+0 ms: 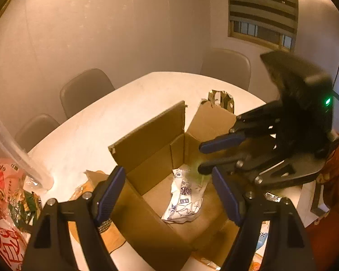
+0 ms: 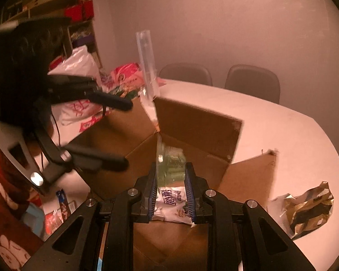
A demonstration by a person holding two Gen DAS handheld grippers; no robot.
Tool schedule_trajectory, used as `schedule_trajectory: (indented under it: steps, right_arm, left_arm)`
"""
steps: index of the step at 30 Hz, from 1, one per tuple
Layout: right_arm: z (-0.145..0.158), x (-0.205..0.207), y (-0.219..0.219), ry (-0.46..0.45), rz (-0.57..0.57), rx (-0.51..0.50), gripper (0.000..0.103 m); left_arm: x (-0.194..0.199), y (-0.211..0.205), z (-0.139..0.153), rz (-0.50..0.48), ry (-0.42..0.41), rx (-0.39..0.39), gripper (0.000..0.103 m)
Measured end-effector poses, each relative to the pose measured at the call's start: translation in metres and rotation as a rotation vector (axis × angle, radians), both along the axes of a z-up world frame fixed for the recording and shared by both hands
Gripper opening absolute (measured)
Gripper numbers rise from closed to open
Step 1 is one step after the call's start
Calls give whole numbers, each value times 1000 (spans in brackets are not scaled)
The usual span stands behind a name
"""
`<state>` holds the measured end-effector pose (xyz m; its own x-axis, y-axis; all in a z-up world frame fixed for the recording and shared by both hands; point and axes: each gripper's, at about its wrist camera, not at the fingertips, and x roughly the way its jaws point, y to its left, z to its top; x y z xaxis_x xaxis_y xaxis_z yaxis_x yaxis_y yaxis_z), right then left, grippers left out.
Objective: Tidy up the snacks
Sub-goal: 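Carry the white bag and jelly cup into the box and open both grippers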
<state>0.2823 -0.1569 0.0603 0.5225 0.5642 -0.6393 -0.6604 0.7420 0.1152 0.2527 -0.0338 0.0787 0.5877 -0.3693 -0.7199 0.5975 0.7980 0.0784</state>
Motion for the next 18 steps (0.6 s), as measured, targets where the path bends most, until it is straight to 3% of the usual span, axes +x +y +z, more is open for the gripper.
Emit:
schedule_trajectory:
  steps: [4, 14, 18]
  right_arm:
    - [-4, 3, 9, 7, -12, -26, 31]
    - [24, -44, -5, -55, -32, 28, 32]
    - [27, -79, -22, -80, -66, 43, 35]
  left_arm:
    - [-11, 10, 9, 22, -27, 0, 78]
    - [-74, 48, 28, 97, -110, -45, 83]
    - [-102, 57, 19, 128, -124, -48, 84]
